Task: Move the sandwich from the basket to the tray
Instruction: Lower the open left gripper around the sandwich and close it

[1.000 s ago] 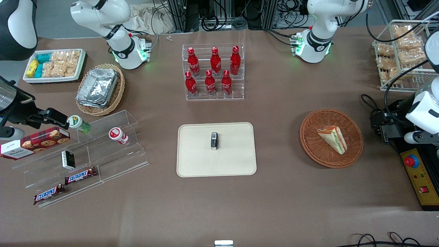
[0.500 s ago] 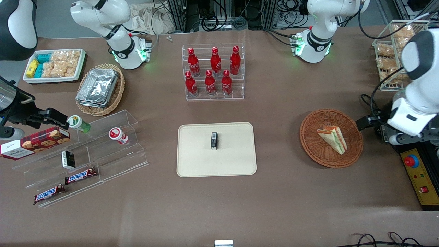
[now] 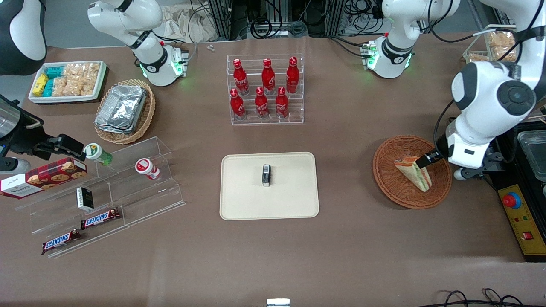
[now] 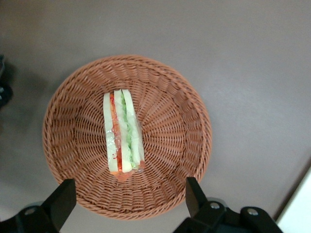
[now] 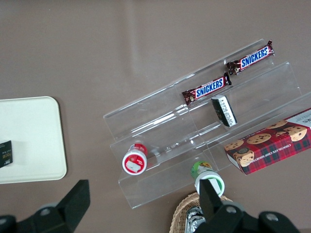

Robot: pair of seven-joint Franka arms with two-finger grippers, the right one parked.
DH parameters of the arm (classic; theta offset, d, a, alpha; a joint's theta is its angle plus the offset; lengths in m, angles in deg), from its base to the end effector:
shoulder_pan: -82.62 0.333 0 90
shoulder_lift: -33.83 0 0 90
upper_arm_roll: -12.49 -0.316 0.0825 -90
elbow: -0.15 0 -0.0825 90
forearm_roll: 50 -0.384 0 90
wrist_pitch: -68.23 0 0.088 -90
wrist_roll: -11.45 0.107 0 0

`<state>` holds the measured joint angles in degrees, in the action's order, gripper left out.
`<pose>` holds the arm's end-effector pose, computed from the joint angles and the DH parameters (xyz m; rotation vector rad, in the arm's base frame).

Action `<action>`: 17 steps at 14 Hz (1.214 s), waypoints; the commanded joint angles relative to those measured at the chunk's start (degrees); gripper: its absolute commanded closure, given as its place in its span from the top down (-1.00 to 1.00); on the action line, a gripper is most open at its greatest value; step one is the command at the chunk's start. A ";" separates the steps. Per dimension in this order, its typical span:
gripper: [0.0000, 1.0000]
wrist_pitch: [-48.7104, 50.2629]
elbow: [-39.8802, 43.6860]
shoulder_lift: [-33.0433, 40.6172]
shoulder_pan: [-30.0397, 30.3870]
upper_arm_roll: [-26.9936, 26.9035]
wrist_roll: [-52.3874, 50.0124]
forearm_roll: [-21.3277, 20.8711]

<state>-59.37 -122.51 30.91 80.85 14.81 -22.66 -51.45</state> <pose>0.5492 -0.0383 0.3843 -3.0343 -0.7893 -0.0617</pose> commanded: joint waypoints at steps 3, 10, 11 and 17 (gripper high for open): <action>1.00 -8.27 -4.96 -2.00 0.28 -0.12 -8.51 0.22; 1.00 -11.52 -5.22 -5.08 0.55 -0.47 -8.69 0.22; 1.00 -11.97 -5.83 -5.60 0.63 -0.47 -8.87 0.22; 1.00 -14.78 -6.62 -7.89 0.72 -1.17 -11.07 0.48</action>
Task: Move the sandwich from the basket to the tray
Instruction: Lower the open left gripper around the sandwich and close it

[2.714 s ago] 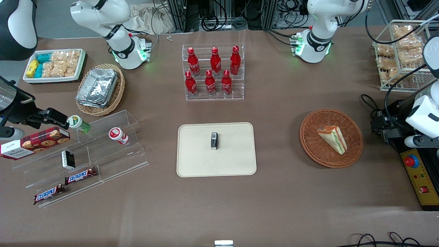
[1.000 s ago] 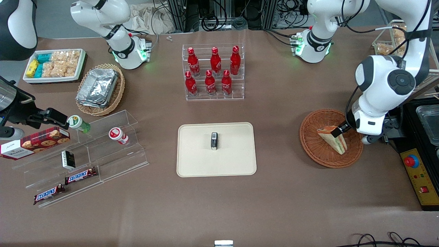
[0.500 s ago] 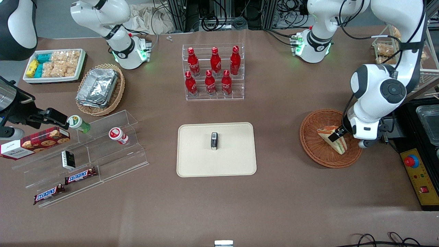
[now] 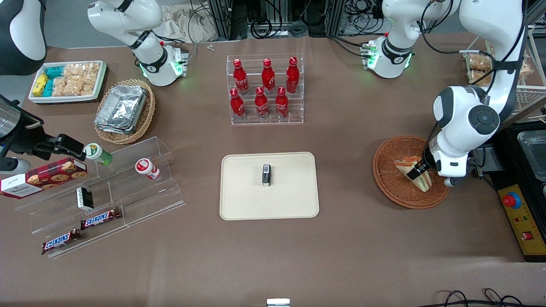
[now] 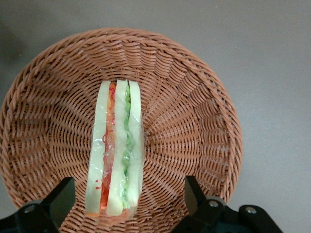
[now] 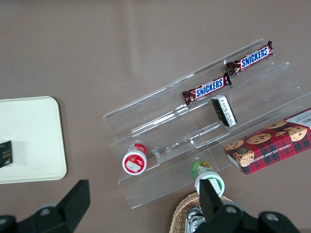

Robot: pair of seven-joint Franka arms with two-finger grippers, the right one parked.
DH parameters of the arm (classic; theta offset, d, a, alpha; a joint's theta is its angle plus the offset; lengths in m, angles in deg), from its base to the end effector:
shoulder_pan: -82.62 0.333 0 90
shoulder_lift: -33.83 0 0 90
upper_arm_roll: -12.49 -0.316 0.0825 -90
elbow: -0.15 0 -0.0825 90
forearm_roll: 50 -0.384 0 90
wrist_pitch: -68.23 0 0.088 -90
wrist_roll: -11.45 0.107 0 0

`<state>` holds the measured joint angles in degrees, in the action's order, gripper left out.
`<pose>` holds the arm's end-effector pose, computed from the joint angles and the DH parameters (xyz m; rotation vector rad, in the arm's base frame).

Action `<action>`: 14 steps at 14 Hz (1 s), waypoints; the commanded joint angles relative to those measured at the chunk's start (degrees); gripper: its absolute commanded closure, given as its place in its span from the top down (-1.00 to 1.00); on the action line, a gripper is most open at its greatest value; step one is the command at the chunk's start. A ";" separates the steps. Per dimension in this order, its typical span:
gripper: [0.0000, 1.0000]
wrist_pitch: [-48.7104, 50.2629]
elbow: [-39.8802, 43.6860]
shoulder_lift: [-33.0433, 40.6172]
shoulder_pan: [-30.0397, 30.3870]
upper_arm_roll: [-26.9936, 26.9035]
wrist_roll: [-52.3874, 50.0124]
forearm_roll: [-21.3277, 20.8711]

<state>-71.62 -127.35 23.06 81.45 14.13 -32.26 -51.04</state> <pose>0.5475 -0.0268 0.2919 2.9458 1.0765 0.0439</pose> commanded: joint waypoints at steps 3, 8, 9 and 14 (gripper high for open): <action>1.00 -6.21 -4.42 -0.04 0.11 -2.07 -1.46 0.08; 0.85 -8.85 -5.04 -1.97 0.11 -2.08 -1.46 0.08; 0.41 -9.64 -5.13 -2.32 0.11 -2.08 -1.46 0.08; -1.00 -9.74 -5.13 -1.89 -0.15 -1.99 -3.29 0.08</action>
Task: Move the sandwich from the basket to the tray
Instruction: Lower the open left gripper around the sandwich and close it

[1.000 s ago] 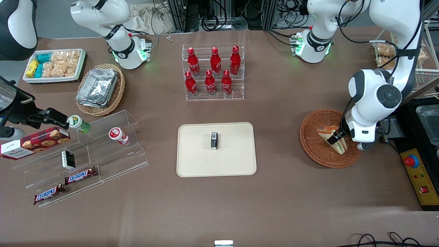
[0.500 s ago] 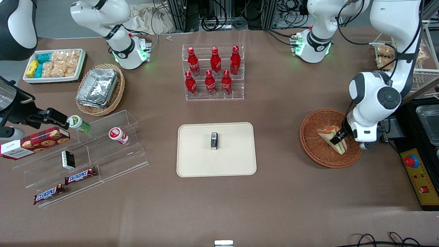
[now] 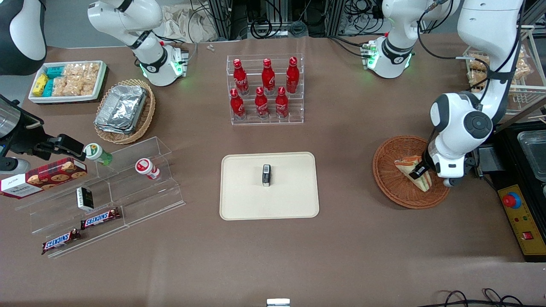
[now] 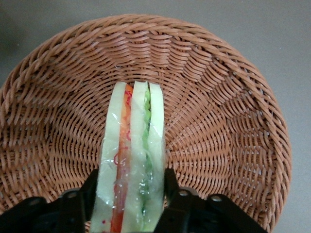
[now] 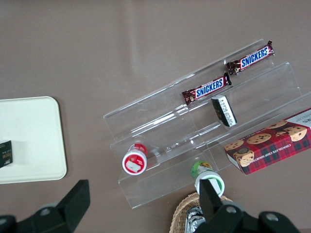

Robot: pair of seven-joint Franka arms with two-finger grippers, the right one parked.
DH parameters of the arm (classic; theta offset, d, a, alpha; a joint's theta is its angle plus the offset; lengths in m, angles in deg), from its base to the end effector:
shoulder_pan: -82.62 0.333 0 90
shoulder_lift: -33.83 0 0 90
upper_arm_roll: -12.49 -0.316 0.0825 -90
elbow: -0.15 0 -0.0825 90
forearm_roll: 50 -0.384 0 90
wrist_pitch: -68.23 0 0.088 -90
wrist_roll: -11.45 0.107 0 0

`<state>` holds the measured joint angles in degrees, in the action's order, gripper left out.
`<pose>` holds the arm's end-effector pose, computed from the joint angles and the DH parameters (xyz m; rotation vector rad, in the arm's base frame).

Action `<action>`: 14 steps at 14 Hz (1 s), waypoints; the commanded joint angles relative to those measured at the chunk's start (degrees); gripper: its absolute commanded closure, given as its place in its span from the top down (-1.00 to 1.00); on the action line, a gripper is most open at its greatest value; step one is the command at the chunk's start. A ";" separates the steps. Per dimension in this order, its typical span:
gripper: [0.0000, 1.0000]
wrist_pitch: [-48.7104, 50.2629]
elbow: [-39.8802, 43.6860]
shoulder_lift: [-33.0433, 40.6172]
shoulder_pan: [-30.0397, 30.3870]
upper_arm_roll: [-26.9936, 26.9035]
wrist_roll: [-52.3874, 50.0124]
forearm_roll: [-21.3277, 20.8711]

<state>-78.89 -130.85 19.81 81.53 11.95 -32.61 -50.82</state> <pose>0.5362 -0.0053 0.2486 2.9203 1.1448 0.0593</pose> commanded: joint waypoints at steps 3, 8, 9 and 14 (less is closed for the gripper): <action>-1.00 -1.06 -0.23 3.46 -0.75 0.72 -5.07 -0.32; -1.00 25.69 18.01 4.70 -0.84 3.17 -3.13 -0.50; -1.00 31.15 22.50 4.70 -0.84 4.74 -3.05 -0.58; -1.00 48.49 41.06 3.73 -0.84 11.87 -2.87 -0.23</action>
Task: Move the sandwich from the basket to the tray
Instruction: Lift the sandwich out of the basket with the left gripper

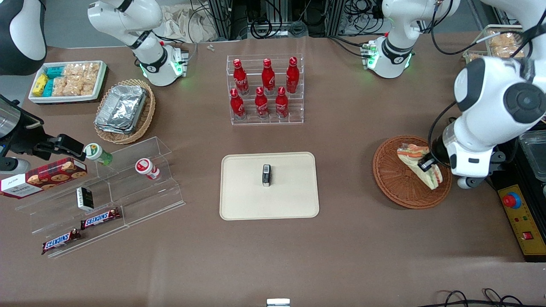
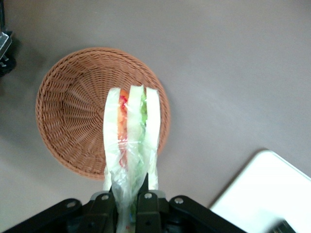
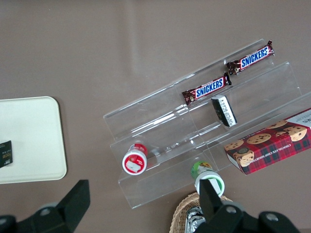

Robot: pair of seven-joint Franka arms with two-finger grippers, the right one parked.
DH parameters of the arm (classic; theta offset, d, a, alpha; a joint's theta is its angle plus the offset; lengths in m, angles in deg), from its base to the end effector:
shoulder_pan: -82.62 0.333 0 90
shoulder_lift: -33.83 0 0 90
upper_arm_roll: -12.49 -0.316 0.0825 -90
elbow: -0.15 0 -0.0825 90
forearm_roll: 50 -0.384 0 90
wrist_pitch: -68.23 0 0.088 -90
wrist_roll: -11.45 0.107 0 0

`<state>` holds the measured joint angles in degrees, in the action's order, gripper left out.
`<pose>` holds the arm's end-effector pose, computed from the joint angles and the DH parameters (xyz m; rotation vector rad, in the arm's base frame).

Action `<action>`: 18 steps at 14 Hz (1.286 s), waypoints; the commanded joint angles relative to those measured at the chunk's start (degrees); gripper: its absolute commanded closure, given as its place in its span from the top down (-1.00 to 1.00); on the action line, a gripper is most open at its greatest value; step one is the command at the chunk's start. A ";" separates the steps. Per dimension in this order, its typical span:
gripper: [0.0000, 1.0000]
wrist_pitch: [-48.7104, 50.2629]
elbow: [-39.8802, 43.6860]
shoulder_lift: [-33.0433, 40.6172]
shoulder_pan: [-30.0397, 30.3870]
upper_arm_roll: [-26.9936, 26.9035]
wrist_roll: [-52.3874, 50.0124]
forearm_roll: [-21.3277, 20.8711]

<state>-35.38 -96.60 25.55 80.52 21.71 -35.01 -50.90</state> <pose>0.5939 -0.1125 0.5058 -2.9920 -0.9433 0.0374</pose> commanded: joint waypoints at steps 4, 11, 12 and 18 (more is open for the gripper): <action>-1.00 7.64 8.86 -2.10 -0.27 5.81 -4.69 -0.41; -1.00 8.69 10.70 -1.74 -0.27 7.39 -4.08 -0.24; -1.00 8.69 10.79 -1.83 -0.27 7.65 -3.91 -0.24; -1.00 5.11 10.88 -5.42 -0.36 16.08 -3.99 -0.24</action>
<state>-28.91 -87.78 23.49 80.03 34.42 -38.71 -50.92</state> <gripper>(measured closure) 0.846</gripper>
